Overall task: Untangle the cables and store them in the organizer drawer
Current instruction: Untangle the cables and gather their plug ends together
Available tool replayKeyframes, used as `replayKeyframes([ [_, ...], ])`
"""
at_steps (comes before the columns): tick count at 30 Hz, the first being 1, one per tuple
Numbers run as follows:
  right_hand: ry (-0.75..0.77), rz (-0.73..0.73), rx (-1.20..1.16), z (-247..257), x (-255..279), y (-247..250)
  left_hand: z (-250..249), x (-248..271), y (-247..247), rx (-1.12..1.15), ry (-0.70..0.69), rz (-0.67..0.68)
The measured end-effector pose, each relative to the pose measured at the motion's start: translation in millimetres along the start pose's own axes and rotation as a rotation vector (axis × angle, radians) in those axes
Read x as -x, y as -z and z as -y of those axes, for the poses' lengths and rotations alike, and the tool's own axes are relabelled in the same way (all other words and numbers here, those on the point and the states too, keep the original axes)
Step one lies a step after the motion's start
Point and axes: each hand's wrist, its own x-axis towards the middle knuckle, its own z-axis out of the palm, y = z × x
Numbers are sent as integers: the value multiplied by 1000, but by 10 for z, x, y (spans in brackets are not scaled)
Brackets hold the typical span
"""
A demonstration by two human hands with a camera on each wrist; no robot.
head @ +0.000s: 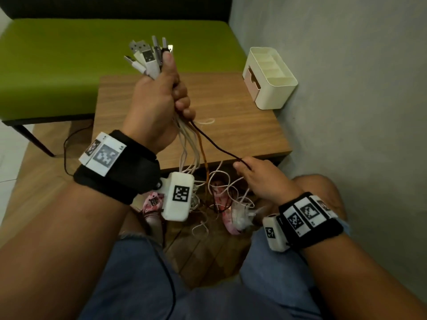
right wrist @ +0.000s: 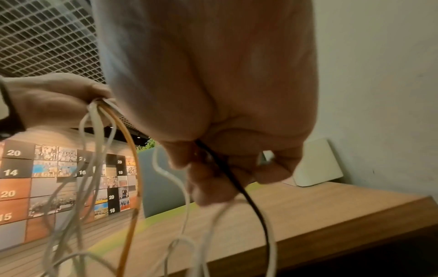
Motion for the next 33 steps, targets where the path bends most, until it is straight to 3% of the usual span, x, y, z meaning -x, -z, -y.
replayKeyframes([
  [9,-146,51,238,60,-234,111,-108,-105,156,27,-35,-141],
  [14,-188,35,264,-8,-279,130,-58,-180,246,-17,-29,-142],
  [21,-227,126,483,-124,-347,152,16,-232,289,-44,-27,-154],
  [29,-211,398,280,136,-205,297,81,-282,294,-51,-1,-158],
  [33,-83,219,10,360,-130,373,174,-254,243,-47,35,-130],
])
